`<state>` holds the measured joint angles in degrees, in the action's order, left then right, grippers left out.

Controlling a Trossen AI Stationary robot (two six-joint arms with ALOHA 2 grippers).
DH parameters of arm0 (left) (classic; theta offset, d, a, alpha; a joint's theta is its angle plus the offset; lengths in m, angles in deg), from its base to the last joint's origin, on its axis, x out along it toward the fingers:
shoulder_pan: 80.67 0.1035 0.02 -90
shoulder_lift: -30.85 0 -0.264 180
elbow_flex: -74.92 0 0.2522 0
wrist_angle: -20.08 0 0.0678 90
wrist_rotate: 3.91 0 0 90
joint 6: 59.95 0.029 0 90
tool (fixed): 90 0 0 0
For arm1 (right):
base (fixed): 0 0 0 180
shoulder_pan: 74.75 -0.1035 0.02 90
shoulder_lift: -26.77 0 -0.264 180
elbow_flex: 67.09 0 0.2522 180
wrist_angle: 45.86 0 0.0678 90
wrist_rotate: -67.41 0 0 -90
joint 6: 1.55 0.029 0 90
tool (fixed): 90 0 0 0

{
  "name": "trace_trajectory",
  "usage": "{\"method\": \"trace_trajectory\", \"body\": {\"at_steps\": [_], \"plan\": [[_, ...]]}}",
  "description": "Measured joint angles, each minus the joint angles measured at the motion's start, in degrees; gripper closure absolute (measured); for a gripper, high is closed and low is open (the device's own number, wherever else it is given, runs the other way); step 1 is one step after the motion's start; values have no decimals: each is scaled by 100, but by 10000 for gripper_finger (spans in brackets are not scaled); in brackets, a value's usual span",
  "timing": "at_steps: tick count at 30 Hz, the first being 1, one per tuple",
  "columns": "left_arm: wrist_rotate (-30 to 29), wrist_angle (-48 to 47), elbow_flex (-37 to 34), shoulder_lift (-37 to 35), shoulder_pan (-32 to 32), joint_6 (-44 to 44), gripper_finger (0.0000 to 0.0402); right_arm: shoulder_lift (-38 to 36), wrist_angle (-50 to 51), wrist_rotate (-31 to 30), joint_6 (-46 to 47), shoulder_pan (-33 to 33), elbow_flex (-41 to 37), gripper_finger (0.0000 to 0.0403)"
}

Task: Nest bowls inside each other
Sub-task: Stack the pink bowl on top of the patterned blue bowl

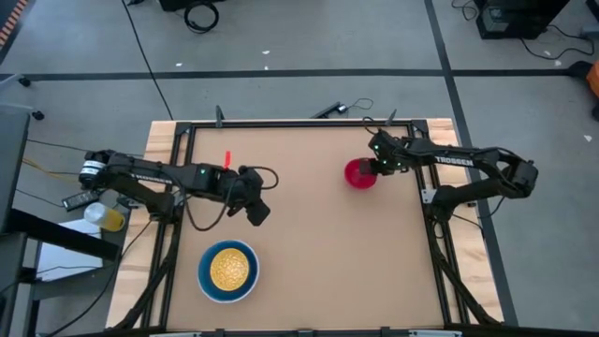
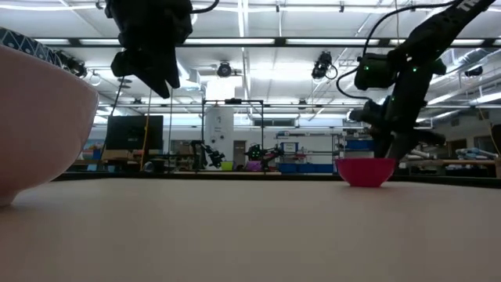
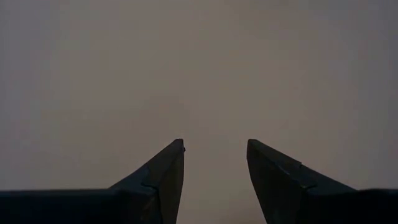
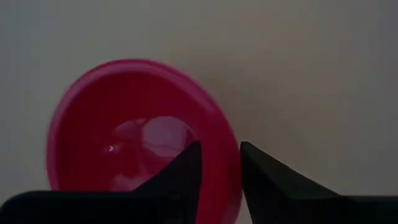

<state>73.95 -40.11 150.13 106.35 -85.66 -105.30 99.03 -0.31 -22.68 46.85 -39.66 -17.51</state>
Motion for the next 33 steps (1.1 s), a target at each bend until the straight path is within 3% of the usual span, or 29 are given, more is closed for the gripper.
{"method": "trace_trajectory", "body": {"at_steps": [3, 9, 14, 17, 21, 27, 33], "plan": [[0, -7, 0, -34, -9, -240, 225, 304, -290, 157, 7, -104, -53, 305], [-80, -654, 206, -461, -320, -1022, 225, 509, -792, 358, 508, -859, -57, 387], [-773, -1812, 472, -1049, -648, -1082, 225, 462, -2062, 190, 1901, -2032, 39, 378], [-828, -2077, 503, -1417, -684, -1342, 225, 691, -2439, -223, 2417, -2835, 397, 388], [-910, -2075, 494, -1727, -807, -1394, 225, 1392, -2575, -758, 2612, -3690, 1302, 388], [-958, -2096, 487, -1790, -850, -977, 225, 2906, -2570, -1143, 1502, -4504, 3335, 388], [-769, -2097, 485, -1780, -850, -636, 225, 4430, -2261, -1520, 620, -4879, 5670, 388]]}}
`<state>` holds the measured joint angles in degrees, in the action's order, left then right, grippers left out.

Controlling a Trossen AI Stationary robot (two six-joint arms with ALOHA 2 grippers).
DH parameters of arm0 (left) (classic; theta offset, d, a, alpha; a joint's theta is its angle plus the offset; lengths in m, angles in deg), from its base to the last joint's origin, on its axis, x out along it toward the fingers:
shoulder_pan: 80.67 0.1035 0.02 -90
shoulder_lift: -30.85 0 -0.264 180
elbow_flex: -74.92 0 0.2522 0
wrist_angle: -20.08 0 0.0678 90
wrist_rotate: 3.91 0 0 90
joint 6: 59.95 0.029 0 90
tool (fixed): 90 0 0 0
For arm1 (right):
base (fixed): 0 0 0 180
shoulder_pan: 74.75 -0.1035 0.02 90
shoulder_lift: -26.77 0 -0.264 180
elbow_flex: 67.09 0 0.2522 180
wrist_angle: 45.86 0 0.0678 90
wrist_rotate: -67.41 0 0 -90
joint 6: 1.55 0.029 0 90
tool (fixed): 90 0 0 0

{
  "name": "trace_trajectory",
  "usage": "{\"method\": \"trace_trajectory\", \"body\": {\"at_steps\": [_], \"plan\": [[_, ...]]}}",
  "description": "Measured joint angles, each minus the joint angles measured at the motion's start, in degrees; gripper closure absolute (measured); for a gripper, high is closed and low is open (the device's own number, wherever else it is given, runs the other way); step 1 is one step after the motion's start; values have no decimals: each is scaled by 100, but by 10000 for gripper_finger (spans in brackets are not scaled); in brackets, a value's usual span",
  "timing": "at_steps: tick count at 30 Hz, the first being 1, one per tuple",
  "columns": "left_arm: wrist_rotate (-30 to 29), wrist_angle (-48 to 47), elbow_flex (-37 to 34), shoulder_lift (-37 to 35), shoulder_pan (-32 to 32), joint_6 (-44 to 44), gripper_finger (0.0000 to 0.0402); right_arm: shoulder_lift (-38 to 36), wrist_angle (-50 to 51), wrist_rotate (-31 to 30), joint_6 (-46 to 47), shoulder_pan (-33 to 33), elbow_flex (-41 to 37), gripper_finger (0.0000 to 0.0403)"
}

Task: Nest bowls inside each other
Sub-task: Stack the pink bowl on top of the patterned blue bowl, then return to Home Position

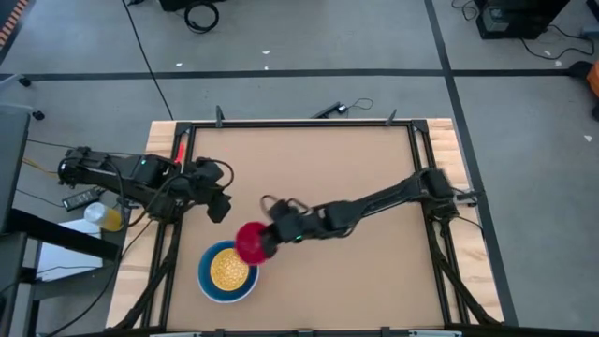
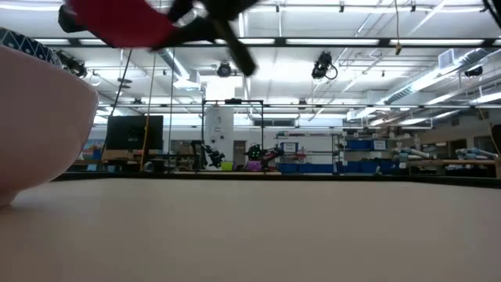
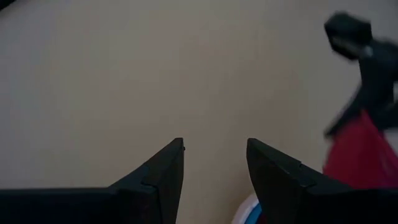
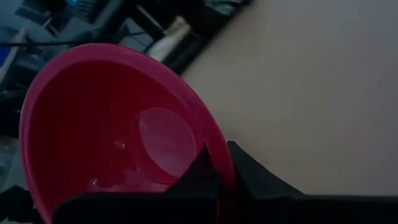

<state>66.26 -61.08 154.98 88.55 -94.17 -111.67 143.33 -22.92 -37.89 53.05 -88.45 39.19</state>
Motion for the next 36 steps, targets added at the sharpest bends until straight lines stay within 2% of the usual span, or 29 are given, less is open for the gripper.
{"method": "trace_trajectory", "body": {"at_steps": [6, 9, 13, 16, 23, 29, 31, 33, 36], "plan": [[-1, -10, -2, -15, -100, 40, 225, 1373, 279, -50, -802, -144, 1983, 378], [0, -15, -4, -13, -218, 14, 225, 1885, 931, 11, -821, -185, 2796, 364], [-47, -17, -4, -15, -421, -131, 225, 2329, 1904, 89, -809, -246, 3508, 336], [-150, -19, -4, -13, -550, -221, 225, 2421, 2022, 236, -982, -295, 3682, 305], [-385, -9, -7, -5, -632, -337, 225, 2171, 2245, 451, -1120, -311, 3687, 219], [-761, 162, -117, 39, -632, -232, 225, 1418, 3941, -495, -1177, -270, 3688, 196], [-901, 731, -327, 39, -629, 282, 225, 1080, 4423, -907, -1410, -262, 3595, 196], [-899, 1779, -607, -2, -632, 995, 225, 679, 4607, -1299, -1622, -262, 3370, 199], [-743, 3620, -1088, -65, -585, 1984, 225, -89, 4587, -1520, -1801, -228, 2734, 205]]}}
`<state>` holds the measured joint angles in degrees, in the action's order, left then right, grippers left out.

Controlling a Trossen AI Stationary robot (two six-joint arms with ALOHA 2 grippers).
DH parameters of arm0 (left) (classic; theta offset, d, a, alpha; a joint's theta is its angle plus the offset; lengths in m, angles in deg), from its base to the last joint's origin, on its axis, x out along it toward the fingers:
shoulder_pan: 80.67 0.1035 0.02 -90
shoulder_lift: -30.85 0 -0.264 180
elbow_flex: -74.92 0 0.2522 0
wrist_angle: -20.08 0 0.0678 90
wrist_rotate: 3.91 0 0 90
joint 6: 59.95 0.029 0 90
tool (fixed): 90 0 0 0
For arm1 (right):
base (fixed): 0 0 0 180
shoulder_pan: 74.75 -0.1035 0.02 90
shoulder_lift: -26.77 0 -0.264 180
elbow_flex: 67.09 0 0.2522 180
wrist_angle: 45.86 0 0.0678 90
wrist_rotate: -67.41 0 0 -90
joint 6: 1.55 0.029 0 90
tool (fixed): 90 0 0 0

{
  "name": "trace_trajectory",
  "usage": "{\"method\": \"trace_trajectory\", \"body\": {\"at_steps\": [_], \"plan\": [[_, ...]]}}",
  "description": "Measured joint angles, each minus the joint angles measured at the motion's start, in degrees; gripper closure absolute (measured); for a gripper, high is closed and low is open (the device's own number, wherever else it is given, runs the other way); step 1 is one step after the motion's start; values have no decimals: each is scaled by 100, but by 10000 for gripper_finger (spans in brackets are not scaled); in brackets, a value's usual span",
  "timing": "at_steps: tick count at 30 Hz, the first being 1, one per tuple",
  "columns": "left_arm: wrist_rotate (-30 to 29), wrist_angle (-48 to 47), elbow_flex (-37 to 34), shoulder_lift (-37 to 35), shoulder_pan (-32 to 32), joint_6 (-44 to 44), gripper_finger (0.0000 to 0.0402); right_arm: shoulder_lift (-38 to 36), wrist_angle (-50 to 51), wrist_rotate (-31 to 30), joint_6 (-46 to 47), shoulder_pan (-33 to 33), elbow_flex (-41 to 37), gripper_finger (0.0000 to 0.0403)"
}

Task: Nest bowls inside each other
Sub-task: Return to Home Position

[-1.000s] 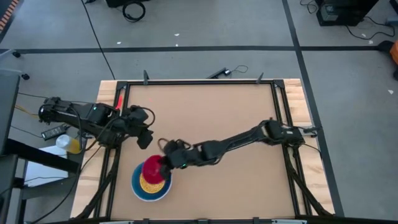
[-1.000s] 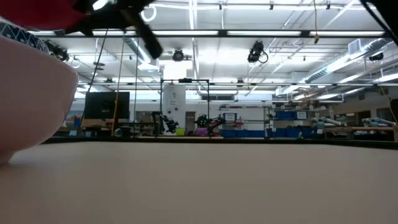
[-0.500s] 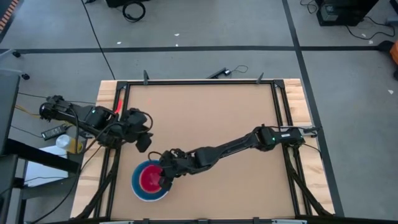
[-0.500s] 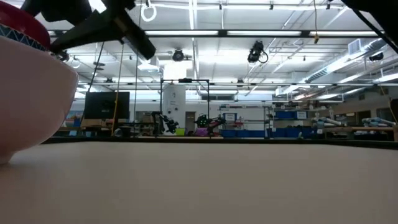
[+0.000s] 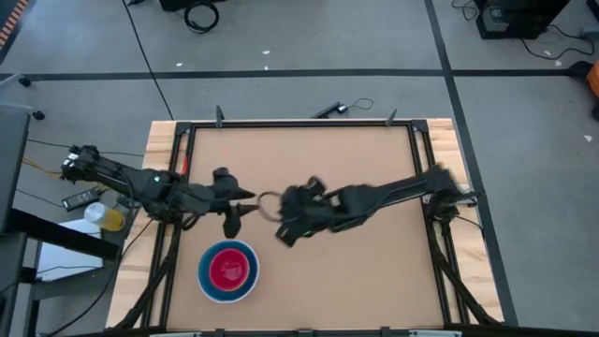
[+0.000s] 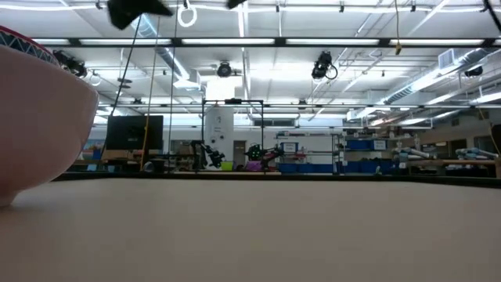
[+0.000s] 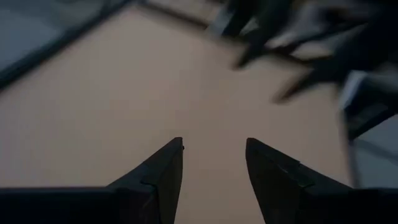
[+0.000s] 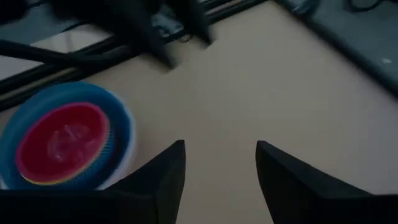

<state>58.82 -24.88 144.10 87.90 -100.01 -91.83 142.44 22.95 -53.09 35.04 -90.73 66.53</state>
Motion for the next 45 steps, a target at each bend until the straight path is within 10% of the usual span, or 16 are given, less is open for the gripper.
{"method": "trace_trajectory", "body": {"at_steps": [9, 17, 26, 34, 45], "plan": [[1353, 3676, -1596, -47, 956, 1204, 229, -3507, -1900, 239, 280, 111, -4666, 227], [1811, 3850, -2081, -916, 2025, 1299, 256, -6572, -5712, 1351, -388, 302, -8079, 291], [1604, 2629, -2107, -1591, 2323, 1623, 260, -9045, -5044, 1467, -1543, 747, -9386, 393], [1591, 6004, -3574, -1636, 2187, 1958, 260, -10039, -4352, 2273, -2480, 759, -9952, 399], [1663, 5989, -4243, -2677, 2235, 1613, 300, -11260, -4776, 2370, -2612, 757, -10710, 401]]}}
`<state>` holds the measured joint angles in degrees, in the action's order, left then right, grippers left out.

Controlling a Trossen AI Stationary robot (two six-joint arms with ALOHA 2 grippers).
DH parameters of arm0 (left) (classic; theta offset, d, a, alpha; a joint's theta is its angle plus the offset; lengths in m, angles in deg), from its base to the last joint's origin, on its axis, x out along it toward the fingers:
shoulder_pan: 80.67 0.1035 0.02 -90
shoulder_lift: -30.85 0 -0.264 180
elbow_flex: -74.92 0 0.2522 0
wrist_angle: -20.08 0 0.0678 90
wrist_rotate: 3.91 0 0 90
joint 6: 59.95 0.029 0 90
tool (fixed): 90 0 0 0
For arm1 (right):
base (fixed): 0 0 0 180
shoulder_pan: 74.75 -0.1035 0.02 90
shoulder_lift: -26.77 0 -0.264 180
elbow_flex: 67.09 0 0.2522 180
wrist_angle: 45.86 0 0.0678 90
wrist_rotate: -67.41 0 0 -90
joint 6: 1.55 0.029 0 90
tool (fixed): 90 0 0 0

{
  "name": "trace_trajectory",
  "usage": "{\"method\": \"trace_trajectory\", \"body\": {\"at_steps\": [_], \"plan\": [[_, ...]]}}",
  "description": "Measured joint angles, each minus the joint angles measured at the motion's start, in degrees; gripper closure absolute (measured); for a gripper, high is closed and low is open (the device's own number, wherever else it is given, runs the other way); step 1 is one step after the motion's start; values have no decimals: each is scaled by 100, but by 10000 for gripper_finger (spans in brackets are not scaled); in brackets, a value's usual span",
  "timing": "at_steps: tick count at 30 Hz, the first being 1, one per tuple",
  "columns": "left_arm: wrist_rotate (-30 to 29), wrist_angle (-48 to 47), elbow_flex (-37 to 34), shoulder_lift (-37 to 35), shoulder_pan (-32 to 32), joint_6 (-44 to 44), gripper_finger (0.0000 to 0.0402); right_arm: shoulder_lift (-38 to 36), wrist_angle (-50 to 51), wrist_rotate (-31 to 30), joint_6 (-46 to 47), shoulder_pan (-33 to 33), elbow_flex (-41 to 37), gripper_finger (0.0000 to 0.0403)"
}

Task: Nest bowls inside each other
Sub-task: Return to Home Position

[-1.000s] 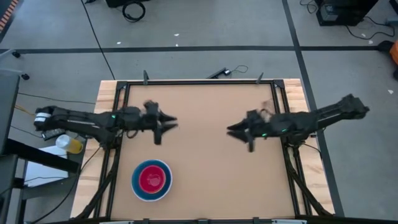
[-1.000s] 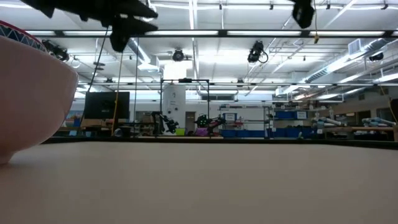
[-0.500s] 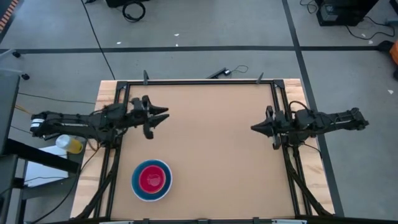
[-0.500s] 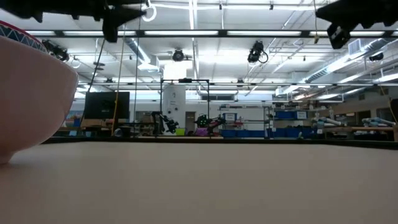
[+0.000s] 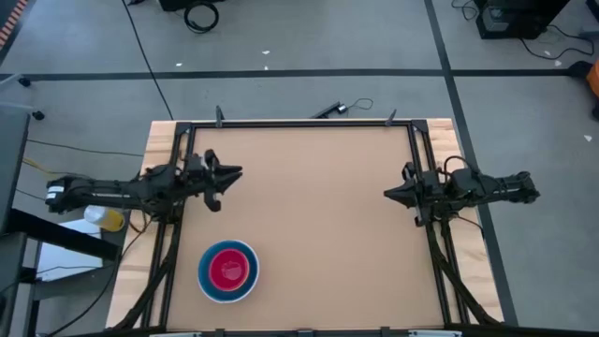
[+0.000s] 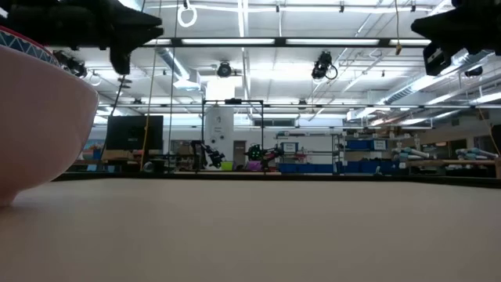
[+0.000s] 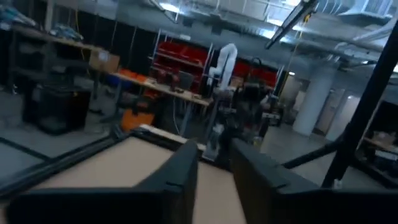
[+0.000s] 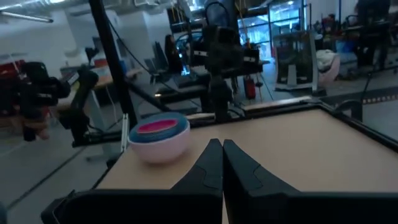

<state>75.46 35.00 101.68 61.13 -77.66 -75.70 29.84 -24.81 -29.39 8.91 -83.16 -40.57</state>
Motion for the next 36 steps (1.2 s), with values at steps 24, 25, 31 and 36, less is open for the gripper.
{"method": "trace_trajectory", "body": {"at_steps": [24, 25, 31, 36], "plan": [[1077, -1640, -1248, -1764, -3, 751, 399, -295, -646, 198, -42, -2, -732, 402], [1012, -1664, -1248, -1752, -3, 773, 399, -295, -640, 169, -84, -2, -732, 402], [940, -1760, -1218, -1875, -2, 995, 399, -295, -645, 104, -166, -2, -732, 402], [978, -2758, -904, -2347, -2, 991, 399, -295, -645, 177, -310, 0, -732, 402]]}}
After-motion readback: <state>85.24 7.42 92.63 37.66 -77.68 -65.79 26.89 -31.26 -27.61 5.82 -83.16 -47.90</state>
